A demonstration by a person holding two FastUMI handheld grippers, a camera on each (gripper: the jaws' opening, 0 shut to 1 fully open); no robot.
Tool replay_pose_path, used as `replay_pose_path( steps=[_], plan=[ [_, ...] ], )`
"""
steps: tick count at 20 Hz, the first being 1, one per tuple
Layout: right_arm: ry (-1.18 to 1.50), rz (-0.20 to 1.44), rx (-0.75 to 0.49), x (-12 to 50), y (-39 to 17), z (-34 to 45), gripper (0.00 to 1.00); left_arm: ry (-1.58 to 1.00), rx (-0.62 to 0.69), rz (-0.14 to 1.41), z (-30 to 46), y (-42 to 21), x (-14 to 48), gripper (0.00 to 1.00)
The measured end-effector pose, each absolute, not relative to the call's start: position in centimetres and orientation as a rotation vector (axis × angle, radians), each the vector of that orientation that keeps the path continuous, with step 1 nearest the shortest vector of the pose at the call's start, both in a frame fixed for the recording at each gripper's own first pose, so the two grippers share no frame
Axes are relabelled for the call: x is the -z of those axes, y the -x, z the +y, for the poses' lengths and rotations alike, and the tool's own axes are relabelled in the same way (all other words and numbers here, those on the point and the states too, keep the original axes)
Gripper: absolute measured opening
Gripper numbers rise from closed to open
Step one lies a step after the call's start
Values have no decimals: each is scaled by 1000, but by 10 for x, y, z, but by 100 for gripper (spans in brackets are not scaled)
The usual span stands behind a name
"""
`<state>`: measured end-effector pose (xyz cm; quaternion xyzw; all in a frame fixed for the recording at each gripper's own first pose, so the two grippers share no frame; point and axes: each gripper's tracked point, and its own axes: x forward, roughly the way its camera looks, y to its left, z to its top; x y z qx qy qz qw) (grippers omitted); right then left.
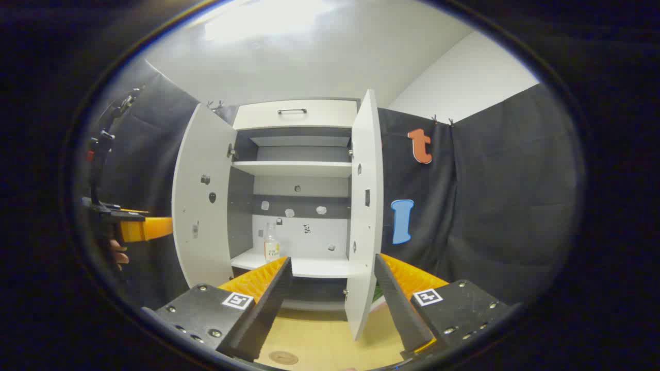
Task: Grasp the bottle in the cabinet with the left hand and place it on the coaster, then close the right door with the right hand and the left door with the left hand.
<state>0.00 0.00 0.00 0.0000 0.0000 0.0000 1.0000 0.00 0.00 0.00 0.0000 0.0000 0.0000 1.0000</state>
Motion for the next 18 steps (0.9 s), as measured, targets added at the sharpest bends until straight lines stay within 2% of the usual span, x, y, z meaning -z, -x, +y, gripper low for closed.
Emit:
replay_pose_path(
  steps=[3, 7, 9, 11, 13, 14, 15, 18],
  plan=[
    [9, 3, 4, -7, -11, 4, 93, -7, -24, 2, 16, -6, -4, 98],
    [-9, -9, 10, -21, -25, 14, 93, -54, 22, -23, 0, -21, -14, 98],
    [-17, -12, -2, -24, -31, 19, 97, -77, 41, -31, -4, -29, -18, 98],
    [0, -7, 18, -23, -38, 14, 93, -72, 71, -42, -13, -34, -21, 99],
    [6, 9, 42, -19, -40, 11, 97, -46, 108, -31, -21, -38, -19, 99],
    [4, 13, 43, -19, -40, 13, 93, -32, 126, -26, -25, -39, -18, 98],
    [1, 13, 45, -18, -40, 14, 97, -22, 141, -20, -28, -41, -17, 99],
    [5, -2, 48, -19, -41, 18, 97, -29, 172, -30, -31, -52, -14, 99]
  ],
)
